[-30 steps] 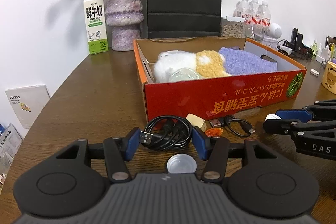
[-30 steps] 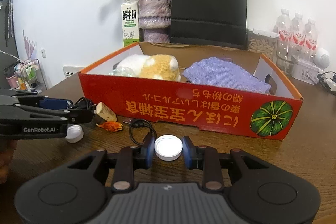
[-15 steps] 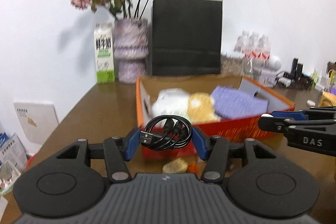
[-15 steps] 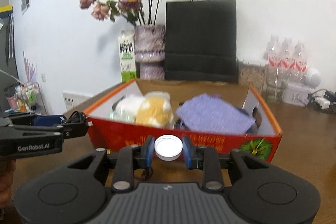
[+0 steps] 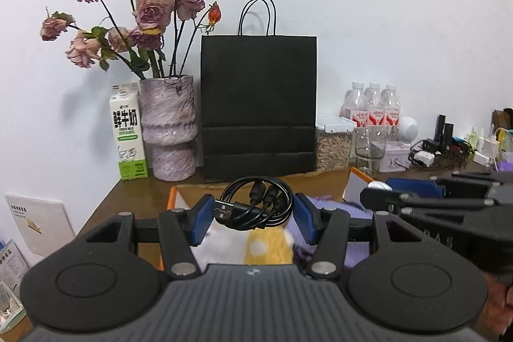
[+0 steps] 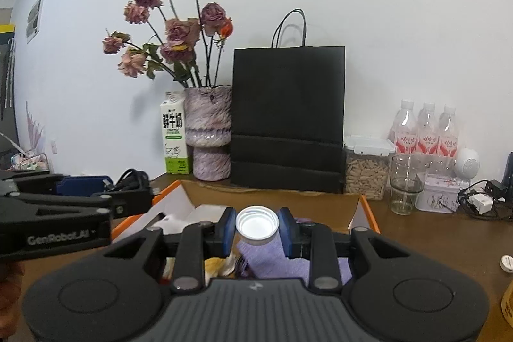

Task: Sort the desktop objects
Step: 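Carry cable and white cap into the box and open both tools, then move both tools back toward the remaining cap and small cable, then grasp the white bottle cap with the left tool while the right grasps the small black cable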

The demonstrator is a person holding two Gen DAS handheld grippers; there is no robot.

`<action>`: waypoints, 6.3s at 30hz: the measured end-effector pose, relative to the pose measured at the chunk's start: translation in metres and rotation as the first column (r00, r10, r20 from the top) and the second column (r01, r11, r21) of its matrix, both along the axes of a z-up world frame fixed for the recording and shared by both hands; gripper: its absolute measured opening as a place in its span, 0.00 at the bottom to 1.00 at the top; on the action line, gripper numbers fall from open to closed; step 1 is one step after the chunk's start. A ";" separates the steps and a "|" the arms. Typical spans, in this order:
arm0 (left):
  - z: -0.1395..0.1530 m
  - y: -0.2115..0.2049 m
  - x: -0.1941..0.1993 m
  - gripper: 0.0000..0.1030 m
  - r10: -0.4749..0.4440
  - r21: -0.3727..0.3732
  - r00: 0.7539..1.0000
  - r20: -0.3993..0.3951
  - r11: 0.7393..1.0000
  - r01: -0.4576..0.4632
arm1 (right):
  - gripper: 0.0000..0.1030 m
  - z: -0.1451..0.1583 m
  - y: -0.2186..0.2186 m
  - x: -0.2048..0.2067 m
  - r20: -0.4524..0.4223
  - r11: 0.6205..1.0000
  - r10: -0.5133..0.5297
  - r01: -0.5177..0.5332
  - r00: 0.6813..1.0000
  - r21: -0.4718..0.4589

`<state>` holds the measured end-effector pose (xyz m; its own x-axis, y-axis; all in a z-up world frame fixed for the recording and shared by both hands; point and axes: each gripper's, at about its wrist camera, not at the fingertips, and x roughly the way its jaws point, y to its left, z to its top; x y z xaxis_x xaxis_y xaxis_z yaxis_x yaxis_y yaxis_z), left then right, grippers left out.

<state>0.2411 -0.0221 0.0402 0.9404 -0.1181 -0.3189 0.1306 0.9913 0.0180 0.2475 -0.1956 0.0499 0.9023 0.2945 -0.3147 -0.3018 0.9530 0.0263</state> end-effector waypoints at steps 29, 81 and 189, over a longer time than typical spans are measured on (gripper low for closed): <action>-0.055 -0.037 0.118 0.53 0.027 0.038 0.983 -0.184 0.999 -0.020 | 0.27 -0.051 -0.024 0.116 -0.182 0.999 -0.013 0.006 0.983 -0.041; -0.028 -0.007 0.054 1.00 0.167 0.018 0.983 -0.076 0.986 -0.166 | 1.00 -0.046 -0.031 0.065 -0.127 0.996 -0.083 0.080 0.988 -0.027; -0.101 0.122 -0.020 0.29 0.021 -0.023 0.945 -0.325 0.999 -0.031 | 0.22 -0.090 0.074 -0.020 -0.309 0.991 0.090 -0.115 0.947 -0.064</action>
